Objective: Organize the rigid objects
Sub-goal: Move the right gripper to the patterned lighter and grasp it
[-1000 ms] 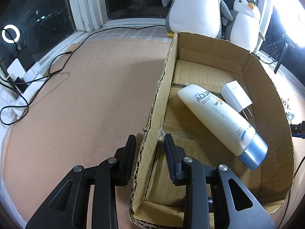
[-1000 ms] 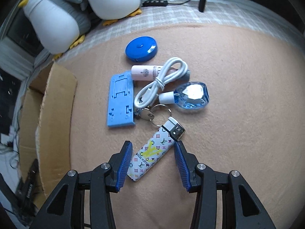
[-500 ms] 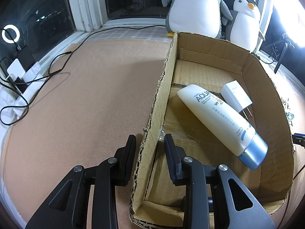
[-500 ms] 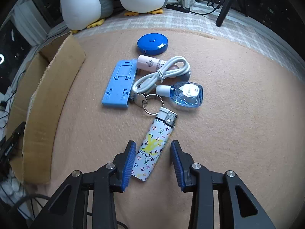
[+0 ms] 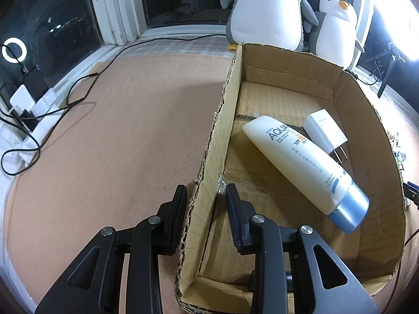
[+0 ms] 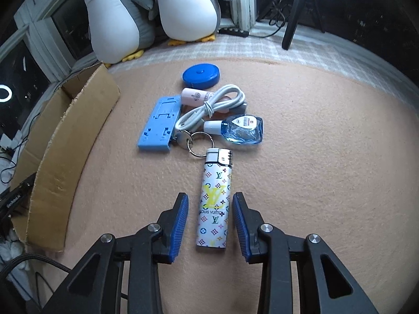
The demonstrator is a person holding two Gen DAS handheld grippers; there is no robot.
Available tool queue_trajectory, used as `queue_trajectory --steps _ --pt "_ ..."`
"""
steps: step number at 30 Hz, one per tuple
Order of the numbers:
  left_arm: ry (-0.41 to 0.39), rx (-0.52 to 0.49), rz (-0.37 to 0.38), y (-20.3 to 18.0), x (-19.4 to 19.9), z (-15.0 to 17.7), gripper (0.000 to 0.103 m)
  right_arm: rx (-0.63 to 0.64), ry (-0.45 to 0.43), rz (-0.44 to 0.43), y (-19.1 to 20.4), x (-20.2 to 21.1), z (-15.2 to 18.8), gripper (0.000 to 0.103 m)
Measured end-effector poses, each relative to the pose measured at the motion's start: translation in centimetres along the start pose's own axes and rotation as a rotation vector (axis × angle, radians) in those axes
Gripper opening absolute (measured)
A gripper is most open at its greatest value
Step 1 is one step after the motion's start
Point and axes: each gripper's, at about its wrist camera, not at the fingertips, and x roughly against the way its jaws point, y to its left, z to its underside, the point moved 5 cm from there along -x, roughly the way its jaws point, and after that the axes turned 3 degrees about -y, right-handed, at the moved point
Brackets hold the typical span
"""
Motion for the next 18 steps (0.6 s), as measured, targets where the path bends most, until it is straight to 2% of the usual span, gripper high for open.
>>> queue_trajectory --steps 5,7,8,18 --pt "0.0 -0.002 -0.002 -0.08 0.03 0.01 0.029 0.046 -0.079 0.074 1.31 -0.19 0.27 0.03" --pt "-0.001 -0.002 -0.003 -0.1 0.03 0.0 0.029 0.046 -0.086 0.067 1.24 -0.14 0.22 0.022" --pt "-0.001 -0.002 -0.003 -0.1 0.03 0.01 0.029 0.049 -0.083 0.06 1.19 -0.16 0.13 0.021" --pt "-0.003 0.002 -0.003 -0.14 0.09 0.02 0.029 0.053 -0.088 0.017 0.79 0.52 0.02 0.021"
